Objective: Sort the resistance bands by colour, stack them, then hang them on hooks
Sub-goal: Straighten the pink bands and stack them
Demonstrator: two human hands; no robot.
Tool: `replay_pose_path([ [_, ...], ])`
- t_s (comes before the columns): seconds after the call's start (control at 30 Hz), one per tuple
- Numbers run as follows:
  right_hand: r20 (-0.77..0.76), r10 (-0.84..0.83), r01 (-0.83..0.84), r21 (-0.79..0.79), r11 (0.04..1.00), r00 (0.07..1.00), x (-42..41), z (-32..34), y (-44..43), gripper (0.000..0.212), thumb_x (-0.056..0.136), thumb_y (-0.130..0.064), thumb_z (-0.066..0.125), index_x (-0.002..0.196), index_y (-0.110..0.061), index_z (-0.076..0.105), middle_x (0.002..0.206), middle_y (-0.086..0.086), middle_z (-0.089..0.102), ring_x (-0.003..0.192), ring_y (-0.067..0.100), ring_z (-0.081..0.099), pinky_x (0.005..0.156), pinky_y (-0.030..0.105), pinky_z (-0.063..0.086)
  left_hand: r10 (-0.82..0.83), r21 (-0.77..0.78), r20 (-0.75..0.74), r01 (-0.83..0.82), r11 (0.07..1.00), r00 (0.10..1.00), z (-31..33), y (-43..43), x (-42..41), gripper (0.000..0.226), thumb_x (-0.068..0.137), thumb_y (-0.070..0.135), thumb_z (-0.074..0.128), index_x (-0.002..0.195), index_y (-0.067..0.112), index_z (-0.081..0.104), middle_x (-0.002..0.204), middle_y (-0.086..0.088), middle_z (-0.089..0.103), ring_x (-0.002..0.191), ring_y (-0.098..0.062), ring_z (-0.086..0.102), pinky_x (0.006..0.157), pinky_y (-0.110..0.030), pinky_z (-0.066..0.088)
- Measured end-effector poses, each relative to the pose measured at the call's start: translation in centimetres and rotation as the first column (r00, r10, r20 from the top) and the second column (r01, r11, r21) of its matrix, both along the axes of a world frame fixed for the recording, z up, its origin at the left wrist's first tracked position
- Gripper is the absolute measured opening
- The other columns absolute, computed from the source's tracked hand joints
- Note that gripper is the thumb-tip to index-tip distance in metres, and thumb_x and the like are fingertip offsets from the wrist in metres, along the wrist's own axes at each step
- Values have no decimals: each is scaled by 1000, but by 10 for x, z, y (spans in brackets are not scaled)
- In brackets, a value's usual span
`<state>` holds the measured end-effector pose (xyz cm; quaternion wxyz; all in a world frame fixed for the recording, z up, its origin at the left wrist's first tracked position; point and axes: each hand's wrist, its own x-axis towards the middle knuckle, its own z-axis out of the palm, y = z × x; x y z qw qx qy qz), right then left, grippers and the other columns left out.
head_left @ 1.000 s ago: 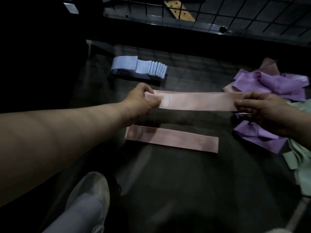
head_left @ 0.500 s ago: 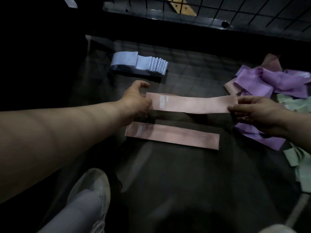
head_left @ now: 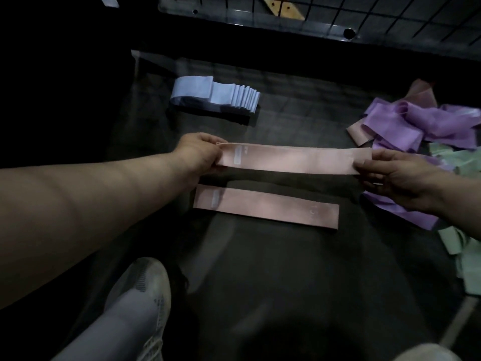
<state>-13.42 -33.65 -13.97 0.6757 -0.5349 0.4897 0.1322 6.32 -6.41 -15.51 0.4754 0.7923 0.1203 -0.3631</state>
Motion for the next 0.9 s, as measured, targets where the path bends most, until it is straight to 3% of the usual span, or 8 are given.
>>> replay_pose_path([
  [0.2, -34, 40, -41, -36, 999, 999, -11, 1, 17, 9, 97, -20, 56, 97, -20, 65, 86, -3, 69, 73, 8, 66, 64, 22, 47, 16, 15, -43, -15, 1000, 999, 11, 27, -4, 23, 84, -12, 60, 78, 9, 66, 78, -14, 66, 60, -22, 64, 47, -27, 55],
  [0.37, -108, 107, -122, -142, 982, 988, -28, -6, 41, 5, 94, -14, 63, 97, -10, 63, 81, 6, 64, 62, 9, 65, 44, 14, 48, 90, 39, -103, -86, 996, 991, 8, 52, -26, 23, 86, -14, 60, 79, 8, 60, 76, -14, 62, 55, -23, 63, 39, -25, 53],
  [0.6, -210, 267, -312, -220, 924, 940, -41, -17, 54, 11, 93, -13, 65, 98, -5, 61, 84, 19, 69, 58, 16, 70, 38, 21, 47, -45, 201, -26, 49, 978, 999, -7, 65, -37, 25, 83, -8, 63, 76, 16, 61, 73, -8, 61, 55, -19, 58, 37, -19, 47],
  [0.7, -258, 381, -452, -338, 826, 888, -42, -20, 51, 13, 91, -17, 70, 92, -7, 61, 71, 13, 73, 56, 14, 70, 40, 21, 44, -84, 232, 23, 77, 970, 996, -12, 68, -35, 26, 83, -5, 67, 75, 18, 61, 71, -7, 61, 55, -17, 56, 36, -15, 43],
  [0.83, -329, 455, -561, -487, 669, 828, -41, -30, 51, 17, 86, -20, 76, 92, -13, 62, 71, 5, 73, 66, 22, 69, 61, 35, 54, -117, 249, 51, 100, 963, 992, -19, 72, -33, 26, 82, -8, 66, 73, 16, 62, 71, -12, 63, 57, -21, 56, 38, -16, 45],
  [0.9, -338, 472, -579, -524, 624, 814, -41, -35, 54, 21, 85, -19, 76, 97, -14, 59, 74, 1, 69, 63, 14, 63, 57, 27, 51, -143, 274, 68, 120, 954, 987, -25, 75, -33, 25, 82, -7, 65, 74, 17, 63, 75, -14, 65, 61, -23, 60, 44, -19, 50],
])
